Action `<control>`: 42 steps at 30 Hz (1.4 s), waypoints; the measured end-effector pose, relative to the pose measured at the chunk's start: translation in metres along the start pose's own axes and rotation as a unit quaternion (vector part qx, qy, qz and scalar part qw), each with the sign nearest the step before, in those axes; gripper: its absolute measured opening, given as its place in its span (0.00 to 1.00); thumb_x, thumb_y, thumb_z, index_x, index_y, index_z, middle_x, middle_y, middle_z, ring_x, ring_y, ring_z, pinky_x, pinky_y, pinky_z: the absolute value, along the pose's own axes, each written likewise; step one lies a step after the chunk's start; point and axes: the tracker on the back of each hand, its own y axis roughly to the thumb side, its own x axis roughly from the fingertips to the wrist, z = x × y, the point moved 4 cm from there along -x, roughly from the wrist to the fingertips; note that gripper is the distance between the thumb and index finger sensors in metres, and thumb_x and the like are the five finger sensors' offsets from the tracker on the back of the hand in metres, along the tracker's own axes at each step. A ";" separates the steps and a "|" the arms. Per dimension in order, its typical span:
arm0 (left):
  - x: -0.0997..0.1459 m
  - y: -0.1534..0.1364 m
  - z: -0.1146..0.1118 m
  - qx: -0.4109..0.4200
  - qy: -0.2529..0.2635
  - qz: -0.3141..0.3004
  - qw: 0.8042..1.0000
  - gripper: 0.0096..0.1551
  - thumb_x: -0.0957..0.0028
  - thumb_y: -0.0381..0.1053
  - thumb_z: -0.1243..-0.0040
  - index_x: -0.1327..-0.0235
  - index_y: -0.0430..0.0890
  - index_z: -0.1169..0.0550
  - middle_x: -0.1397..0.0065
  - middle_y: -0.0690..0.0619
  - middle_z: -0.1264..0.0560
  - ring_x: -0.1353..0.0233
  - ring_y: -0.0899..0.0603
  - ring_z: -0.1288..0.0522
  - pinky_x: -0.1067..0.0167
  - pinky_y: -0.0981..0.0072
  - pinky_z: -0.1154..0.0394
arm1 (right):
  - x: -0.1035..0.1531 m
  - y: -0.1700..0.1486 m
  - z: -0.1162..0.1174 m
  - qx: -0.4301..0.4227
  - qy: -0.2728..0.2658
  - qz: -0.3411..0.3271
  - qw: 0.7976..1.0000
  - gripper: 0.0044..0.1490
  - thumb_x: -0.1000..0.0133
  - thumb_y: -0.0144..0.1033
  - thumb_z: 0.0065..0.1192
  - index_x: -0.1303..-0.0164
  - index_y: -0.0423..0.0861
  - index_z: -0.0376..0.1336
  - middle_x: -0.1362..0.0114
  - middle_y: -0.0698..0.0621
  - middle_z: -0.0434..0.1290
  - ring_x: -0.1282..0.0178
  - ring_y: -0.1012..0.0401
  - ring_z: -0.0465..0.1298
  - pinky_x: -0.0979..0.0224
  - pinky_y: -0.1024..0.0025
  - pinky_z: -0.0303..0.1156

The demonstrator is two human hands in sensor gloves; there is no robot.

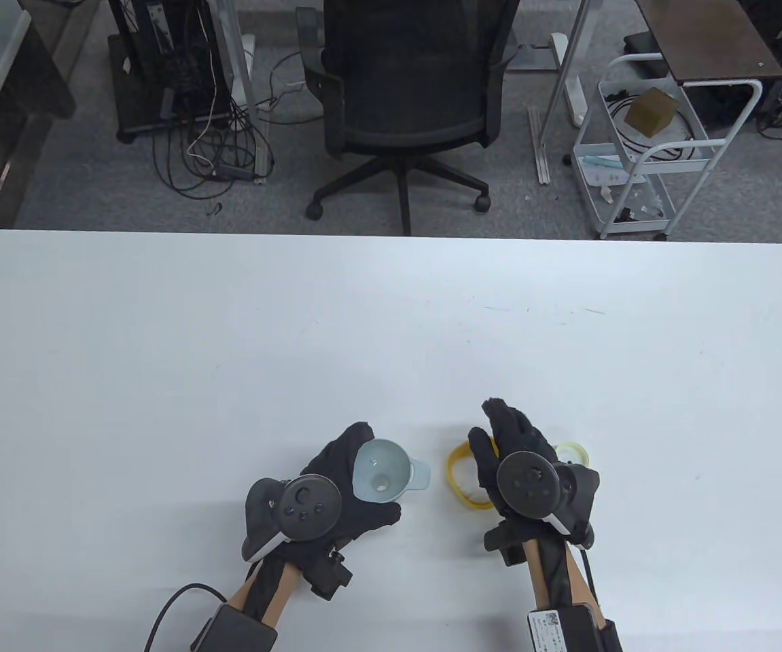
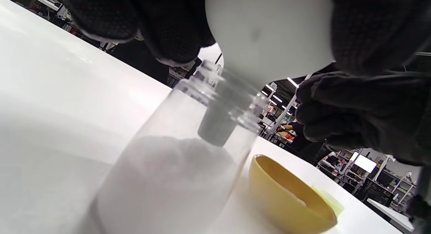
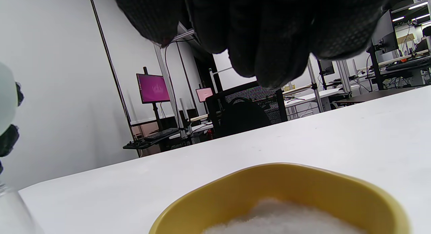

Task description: Unscrew the press dispenser and pour salt into it

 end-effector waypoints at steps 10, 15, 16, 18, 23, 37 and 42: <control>-0.001 -0.006 -0.010 -0.008 -0.032 0.015 0.999 0.78 0.67 0.75 0.25 0.10 0.38 0.44 0.22 0.35 0.28 0.29 0.35 0.21 0.35 0.32 0.26 | 0.000 0.000 0.004 0.005 0.007 0.002 1.000 0.36 0.30 0.39 0.53 0.19 0.28 0.58 0.25 0.28 0.69 0.33 0.35 0.74 0.33 0.32 0.68; -0.001 -0.004 -0.009 -0.020 -0.026 0.009 0.999 0.78 0.67 0.76 0.26 0.10 0.38 0.44 0.22 0.36 0.28 0.29 0.35 0.21 0.35 0.32 0.25 | 0.000 0.001 0.006 0.010 0.012 0.000 1.000 0.36 0.30 0.39 0.53 0.19 0.28 0.58 0.25 0.28 0.69 0.33 0.35 0.74 0.33 0.32 0.68; -0.001 -0.004 -0.009 -0.019 -0.026 0.009 0.999 0.78 0.67 0.76 0.26 0.10 0.38 0.44 0.22 0.35 0.28 0.29 0.35 0.21 0.35 0.32 0.26 | 0.000 0.001 0.006 0.010 0.012 -0.001 1.000 0.37 0.30 0.39 0.53 0.19 0.28 0.58 0.25 0.28 0.69 0.33 0.35 0.74 0.33 0.32 0.68; -0.001 -0.003 -0.009 -0.021 -0.026 0.008 0.999 0.78 0.67 0.76 0.26 0.10 0.37 0.44 0.22 0.35 0.28 0.29 0.35 0.21 0.35 0.32 0.26 | 0.000 0.001 0.006 0.010 0.012 -0.001 1.000 0.37 0.30 0.39 0.53 0.19 0.28 0.58 0.25 0.28 0.69 0.33 0.35 0.74 0.33 0.32 0.68; -0.001 -0.003 -0.009 -0.021 -0.026 0.008 0.999 0.78 0.66 0.76 0.26 0.10 0.37 0.45 0.22 0.35 0.28 0.29 0.34 0.21 0.35 0.32 0.26 | 0.000 0.001 0.008 0.013 0.016 -0.002 1.000 0.37 0.30 0.39 0.53 0.19 0.28 0.58 0.25 0.28 0.69 0.33 0.35 0.74 0.33 0.32 0.68; -0.001 -0.005 -0.001 0.028 -0.018 0.017 0.999 0.78 0.65 0.75 0.27 0.10 0.35 0.44 0.22 0.33 0.29 0.29 0.34 0.21 0.35 0.31 0.26 | 0.000 0.002 0.010 0.017 0.019 -0.005 1.000 0.37 0.30 0.39 0.53 0.19 0.28 0.58 0.25 0.28 0.69 0.33 0.35 0.74 0.33 0.32 0.68; 0.000 -0.005 0.012 0.057 0.002 0.016 0.998 0.78 0.65 0.76 0.27 0.10 0.34 0.44 0.22 0.33 0.28 0.30 0.33 0.21 0.35 0.31 0.26 | 0.000 0.003 0.011 0.018 0.020 -0.006 1.000 0.37 0.30 0.39 0.53 0.19 0.28 0.58 0.25 0.28 0.69 0.33 0.35 0.74 0.33 0.32 0.68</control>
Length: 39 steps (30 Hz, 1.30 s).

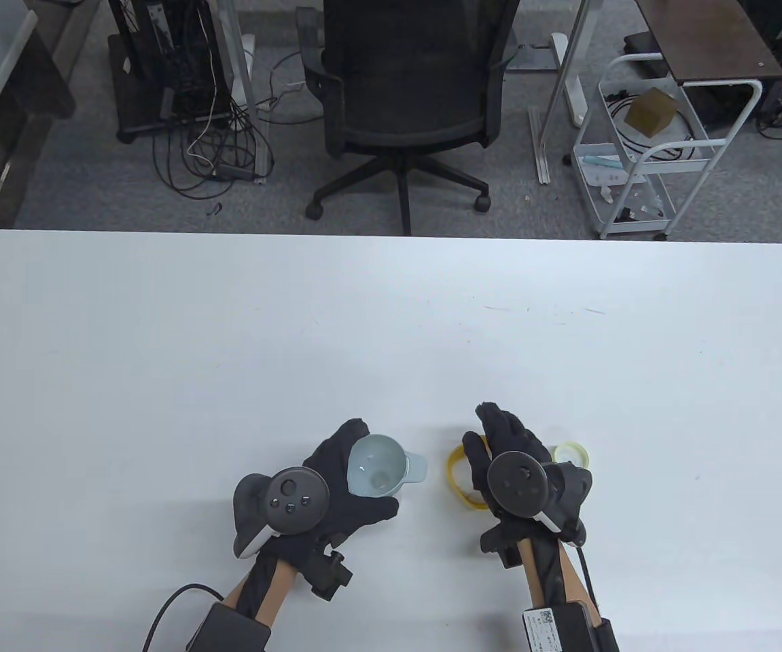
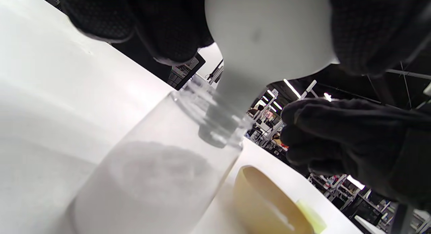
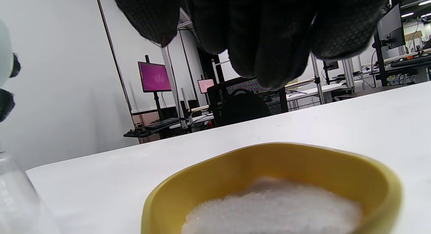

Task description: Unscrew the press dispenser and pour salt into it

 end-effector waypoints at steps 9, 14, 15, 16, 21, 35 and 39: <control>0.003 -0.007 0.034 0.048 0.042 0.009 0.998 0.78 0.64 0.76 0.28 0.10 0.34 0.44 0.22 0.32 0.29 0.30 0.33 0.21 0.35 0.30 0.26 | 0.000 -0.001 0.000 0.000 -0.002 0.002 1.000 0.37 0.30 0.39 0.53 0.19 0.28 0.58 0.25 0.28 0.69 0.33 0.35 0.74 0.33 0.32 0.68; 0.004 -0.021 0.055 0.066 0.071 0.035 0.995 0.78 0.64 0.75 0.27 0.09 0.35 0.44 0.22 0.30 0.30 0.30 0.31 0.22 0.35 0.28 0.27 | 0.000 -0.002 0.000 0.001 -0.003 0.003 1.000 0.37 0.30 0.39 0.53 0.19 0.28 0.58 0.25 0.28 0.69 0.33 0.35 0.74 0.33 0.32 0.68; 0.004 -0.024 0.057 0.065 0.072 0.040 0.995 0.78 0.64 0.75 0.27 0.09 0.35 0.44 0.22 0.30 0.30 0.30 0.32 0.23 0.35 0.28 0.28 | 0.000 -0.002 0.000 0.001 -0.003 0.003 1.000 0.37 0.30 0.39 0.53 0.19 0.28 0.58 0.25 0.28 0.69 0.33 0.35 0.74 0.33 0.32 0.68; 0.003 -0.028 0.060 0.064 0.075 0.050 0.994 0.77 0.64 0.75 0.27 0.09 0.35 0.43 0.21 0.29 0.31 0.30 0.31 0.24 0.35 0.27 0.28 | 0.000 -0.003 0.000 0.001 -0.004 0.004 1.000 0.37 0.30 0.39 0.53 0.19 0.28 0.58 0.25 0.28 0.69 0.33 0.35 0.74 0.33 0.32 0.68; -0.016 -0.047 0.068 0.029 0.065 0.093 0.993 0.77 0.63 0.75 0.27 0.08 0.36 0.42 0.21 0.29 0.33 0.30 0.30 0.26 0.34 0.25 0.30 | 0.000 -0.004 -0.004 -0.008 -0.011 0.008 1.000 0.37 0.30 0.39 0.53 0.19 0.28 0.58 0.25 0.28 0.69 0.33 0.35 0.74 0.33 0.32 0.68; -0.125 -0.115 0.027 -0.048 -0.105 0.254 0.960 0.77 0.64 0.79 0.30 0.10 0.35 0.41 0.22 0.34 0.31 0.29 0.32 0.25 0.33 0.27 0.30 | -0.001 -0.011 -0.003 0.002 -0.008 0.014 1.000 0.37 0.30 0.39 0.53 0.19 0.28 0.58 0.25 0.28 0.69 0.33 0.35 0.74 0.33 0.32 0.68; -0.132 -0.132 0.020 -0.047 -0.113 0.278 0.953 0.76 0.64 0.78 0.30 0.10 0.36 0.39 0.23 0.32 0.31 0.30 0.31 0.25 0.33 0.26 0.30 | -0.002 -0.015 -0.004 -0.001 -0.010 0.021 1.000 0.37 0.30 0.39 0.53 0.18 0.28 0.58 0.25 0.27 0.69 0.33 0.35 0.74 0.33 0.32 0.68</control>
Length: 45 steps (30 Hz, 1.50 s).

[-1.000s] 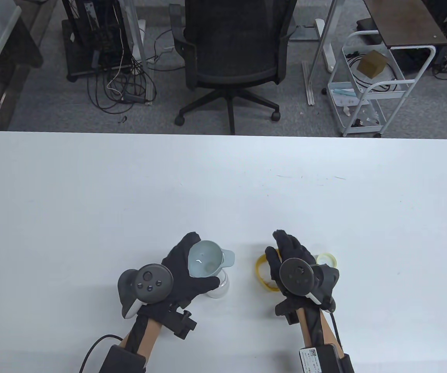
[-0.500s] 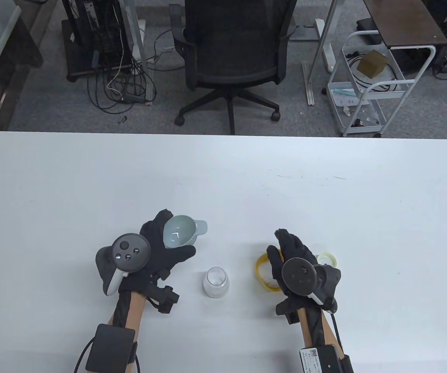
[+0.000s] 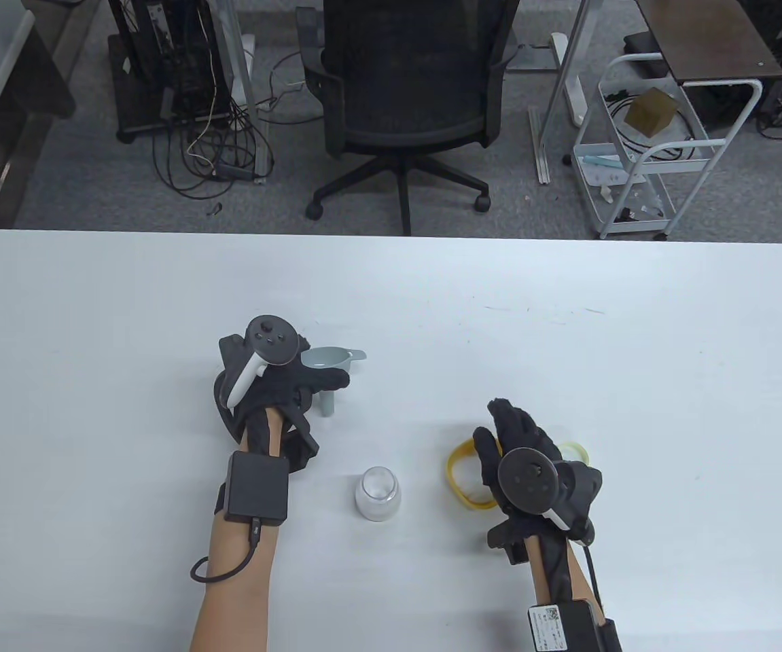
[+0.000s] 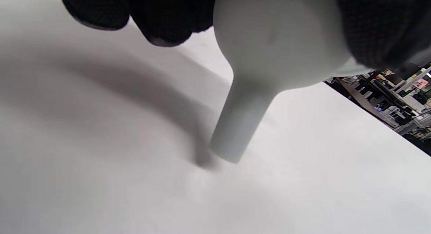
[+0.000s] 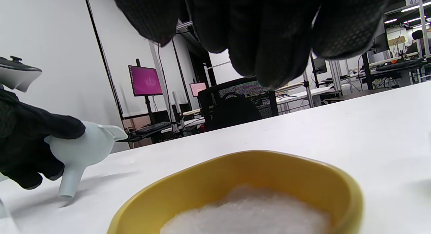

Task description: Unscrew the press dispenser and pour salt into it

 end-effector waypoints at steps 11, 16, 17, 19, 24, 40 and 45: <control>-0.003 -0.014 -0.006 0.005 0.071 0.019 0.997 0.78 0.61 0.80 0.36 0.07 0.35 0.47 0.19 0.32 0.33 0.29 0.31 0.25 0.34 0.29 0.28 | 0.001 0.003 0.008 0.016 0.013 -0.004 1.000 0.37 0.30 0.40 0.53 0.18 0.28 0.58 0.24 0.27 0.69 0.33 0.35 0.74 0.33 0.32 0.68; -0.001 -0.016 -0.005 -0.038 0.108 0.028 0.993 0.78 0.59 0.80 0.40 0.08 0.32 0.49 0.17 0.31 0.35 0.28 0.31 0.25 0.34 0.31 0.28 | 0.001 0.003 0.009 0.013 0.013 -0.005 1.000 0.37 0.30 0.40 0.53 0.18 0.28 0.57 0.24 0.27 0.68 0.33 0.35 0.73 0.33 0.32 0.68; 0.000 -0.015 -0.005 -0.037 0.114 0.024 0.992 0.78 0.59 0.79 0.41 0.08 0.32 0.49 0.16 0.30 0.36 0.26 0.29 0.26 0.33 0.30 0.28 | 0.001 0.003 0.009 0.013 0.013 -0.005 1.000 0.37 0.30 0.40 0.53 0.18 0.28 0.57 0.24 0.27 0.68 0.33 0.35 0.74 0.33 0.32 0.68; 0.004 -0.012 -0.003 -0.036 0.118 0.015 0.992 0.78 0.59 0.79 0.42 0.08 0.31 0.50 0.14 0.26 0.40 0.24 0.25 0.29 0.33 0.29 0.30 | 0.001 0.003 0.009 0.012 0.012 -0.006 1.000 0.37 0.30 0.40 0.53 0.18 0.28 0.57 0.24 0.27 0.68 0.32 0.35 0.73 0.33 0.32 0.68; 0.027 0.000 0.010 -0.072 0.143 -0.038 0.986 0.74 0.53 0.77 0.43 0.08 0.31 0.49 0.13 0.21 0.44 0.21 0.16 0.37 0.33 0.23 0.35 | 0.001 0.004 0.010 0.012 0.014 -0.009 1.000 0.37 0.30 0.40 0.53 0.18 0.28 0.57 0.24 0.27 0.68 0.32 0.35 0.73 0.33 0.31 0.68; 0.158 0.023 0.000 -0.232 0.258 -0.144 0.927 0.66 0.45 0.72 0.44 0.08 0.33 0.49 0.13 0.19 0.45 0.20 0.15 0.39 0.32 0.22 0.36 | 0.008 0.029 0.016 0.071 0.023 -0.051 0.996 0.39 0.30 0.41 0.52 0.16 0.28 0.56 0.22 0.25 0.65 0.29 0.32 0.70 0.32 0.28 0.66; 0.159 0.009 -0.021 -0.215 0.237 -0.149 0.936 0.65 0.46 0.71 0.43 0.08 0.33 0.49 0.13 0.19 0.45 0.20 0.15 0.39 0.32 0.22 0.36 | 0.010 0.038 0.024 0.109 0.028 -0.067 0.991 0.40 0.30 0.41 0.52 0.16 0.28 0.55 0.21 0.24 0.64 0.28 0.30 0.68 0.32 0.28 0.65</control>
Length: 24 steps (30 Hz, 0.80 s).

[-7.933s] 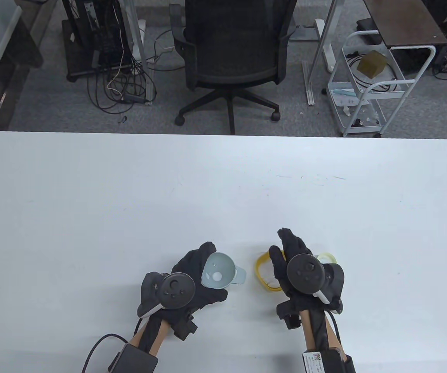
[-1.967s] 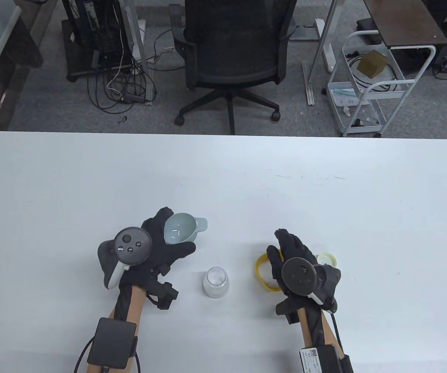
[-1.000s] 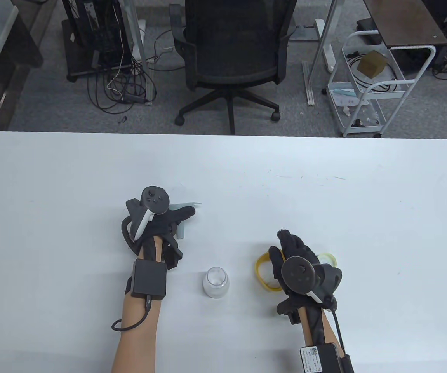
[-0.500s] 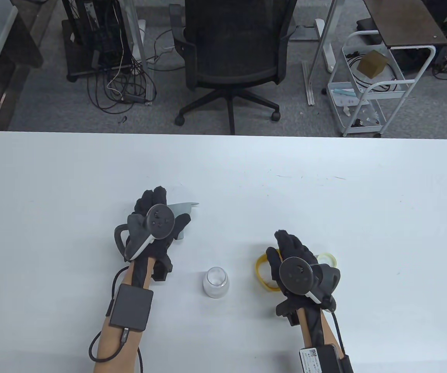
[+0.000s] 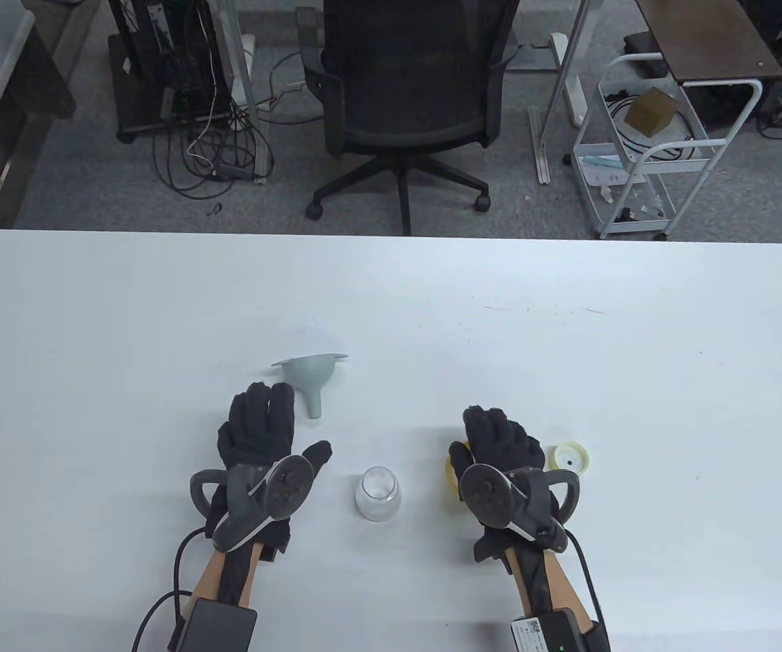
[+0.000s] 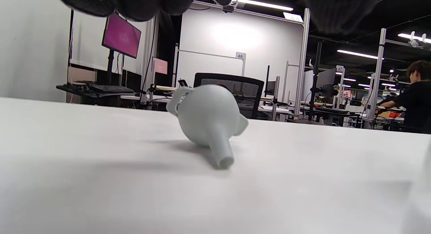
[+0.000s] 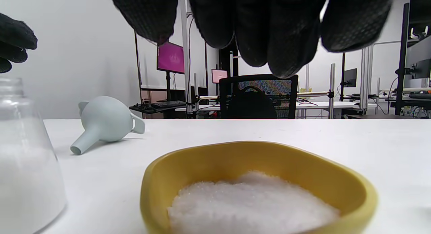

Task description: Unscrew the press dispenser and pour salt into it

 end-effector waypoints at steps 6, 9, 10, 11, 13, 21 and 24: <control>0.007 -0.009 -0.011 -0.040 -0.014 0.002 0.999 0.65 0.46 0.72 0.44 0.08 0.33 0.48 0.13 0.20 0.45 0.20 0.16 0.38 0.32 0.23 0.35 | 0.000 0.006 0.009 0.031 0.006 -0.008 0.999 0.40 0.30 0.41 0.52 0.16 0.28 0.55 0.20 0.24 0.63 0.27 0.30 0.68 0.32 0.27 0.64; 0.011 -0.006 -0.012 -0.049 -0.011 -0.010 0.999 0.65 0.46 0.72 0.44 0.08 0.33 0.48 0.13 0.20 0.45 0.20 0.16 0.38 0.32 0.23 0.35 | -0.001 0.007 0.011 0.037 0.007 -0.009 0.999 0.40 0.30 0.41 0.52 0.16 0.28 0.55 0.20 0.24 0.63 0.27 0.30 0.68 0.32 0.27 0.64; 0.011 -0.005 -0.013 -0.050 -0.012 -0.014 0.999 0.65 0.46 0.72 0.44 0.08 0.33 0.48 0.13 0.21 0.45 0.20 0.16 0.38 0.32 0.23 0.35 | -0.001 0.008 0.012 0.038 0.008 -0.009 0.999 0.40 0.30 0.41 0.52 0.16 0.28 0.55 0.20 0.24 0.63 0.27 0.29 0.68 0.32 0.27 0.64; 0.012 -0.004 -0.013 -0.049 -0.012 -0.016 0.999 0.65 0.46 0.72 0.44 0.08 0.33 0.48 0.13 0.21 0.45 0.20 0.16 0.38 0.32 0.23 0.36 | -0.001 0.008 0.011 0.039 0.008 -0.009 0.999 0.40 0.30 0.41 0.52 0.16 0.28 0.55 0.20 0.24 0.63 0.27 0.29 0.68 0.32 0.27 0.64; 0.012 -0.002 -0.014 -0.047 -0.014 -0.019 0.999 0.65 0.46 0.72 0.44 0.08 0.33 0.48 0.13 0.21 0.45 0.20 0.16 0.38 0.32 0.23 0.36 | -0.001 0.008 0.011 0.039 0.009 -0.010 0.999 0.40 0.30 0.41 0.52 0.16 0.28 0.55 0.20 0.24 0.63 0.27 0.29 0.68 0.32 0.27 0.64; 0.012 0.000 -0.015 -0.049 -0.018 -0.021 0.998 0.65 0.47 0.72 0.44 0.08 0.33 0.48 0.13 0.20 0.45 0.20 0.16 0.38 0.32 0.23 0.36 | -0.001 0.008 0.013 0.042 0.020 -0.011 0.999 0.40 0.30 0.41 0.52 0.16 0.28 0.55 0.20 0.24 0.63 0.27 0.29 0.67 0.32 0.27 0.64; 0.012 0.000 -0.016 -0.048 -0.019 -0.021 0.998 0.65 0.47 0.72 0.44 0.08 0.33 0.48 0.13 0.20 0.44 0.20 0.16 0.38 0.32 0.23 0.35 | -0.001 0.007 0.013 0.041 0.022 -0.009 0.999 0.40 0.30 0.41 0.52 0.16 0.28 0.55 0.20 0.24 0.63 0.27 0.29 0.68 0.32 0.27 0.64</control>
